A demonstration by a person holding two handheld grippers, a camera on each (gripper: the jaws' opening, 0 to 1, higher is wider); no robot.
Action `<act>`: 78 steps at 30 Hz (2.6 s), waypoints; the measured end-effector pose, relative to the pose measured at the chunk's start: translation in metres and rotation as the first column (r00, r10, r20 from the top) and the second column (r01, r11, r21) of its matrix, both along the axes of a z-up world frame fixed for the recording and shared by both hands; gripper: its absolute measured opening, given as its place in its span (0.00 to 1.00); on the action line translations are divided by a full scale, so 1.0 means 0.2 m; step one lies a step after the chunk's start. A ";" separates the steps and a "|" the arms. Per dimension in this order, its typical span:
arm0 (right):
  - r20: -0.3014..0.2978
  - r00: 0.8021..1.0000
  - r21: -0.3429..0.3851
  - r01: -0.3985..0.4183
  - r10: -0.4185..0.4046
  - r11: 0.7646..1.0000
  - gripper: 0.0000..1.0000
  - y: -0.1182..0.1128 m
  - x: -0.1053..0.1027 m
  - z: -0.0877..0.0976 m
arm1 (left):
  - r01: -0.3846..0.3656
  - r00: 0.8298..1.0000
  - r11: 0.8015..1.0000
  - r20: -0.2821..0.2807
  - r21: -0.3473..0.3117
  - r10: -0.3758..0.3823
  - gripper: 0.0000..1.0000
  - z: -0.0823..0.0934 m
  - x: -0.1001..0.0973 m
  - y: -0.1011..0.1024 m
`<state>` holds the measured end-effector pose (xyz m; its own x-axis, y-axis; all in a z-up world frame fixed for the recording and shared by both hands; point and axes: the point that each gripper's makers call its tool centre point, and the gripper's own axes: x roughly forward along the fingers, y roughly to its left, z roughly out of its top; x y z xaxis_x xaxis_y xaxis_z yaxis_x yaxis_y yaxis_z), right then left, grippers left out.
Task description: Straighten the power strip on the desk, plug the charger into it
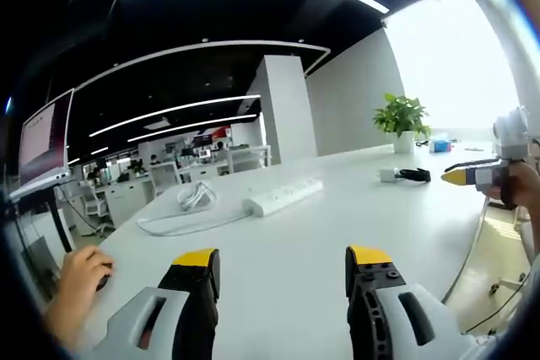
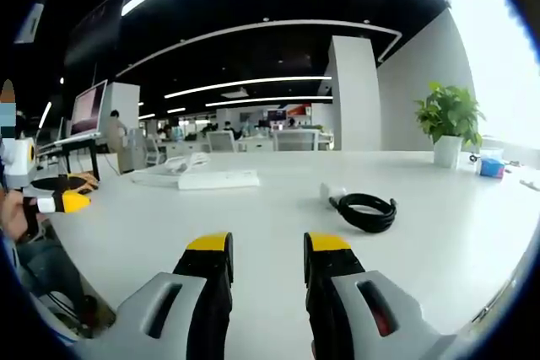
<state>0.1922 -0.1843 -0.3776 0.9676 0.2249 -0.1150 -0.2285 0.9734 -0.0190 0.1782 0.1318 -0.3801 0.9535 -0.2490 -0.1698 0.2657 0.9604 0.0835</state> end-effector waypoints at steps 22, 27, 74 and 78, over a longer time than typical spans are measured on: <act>-0.006 1.000 -0.001 -0.002 0.002 1.000 0.33 0.00 0.00 -0.01 | 0.000 1.000 1.000 -0.008 0.001 0.000 0.62 -0.02 0.00 0.00; -0.006 1.000 -0.001 -0.001 0.001 1.000 0.33 0.00 0.00 -0.01 | 0.000 1.000 1.000 -0.010 -0.001 0.000 0.61 -0.02 0.00 0.00; -0.005 1.000 -0.013 -0.016 0.016 1.000 0.33 0.02 0.01 0.00 | 0.004 1.000 1.000 -0.023 0.000 -0.004 0.61 -0.04 0.00 0.00; -0.010 1.000 -0.012 -0.014 0.014 1.000 0.33 0.02 0.01 -0.01 | 0.002 1.000 1.000 -0.030 0.000 -0.002 0.61 -0.05 0.00 0.00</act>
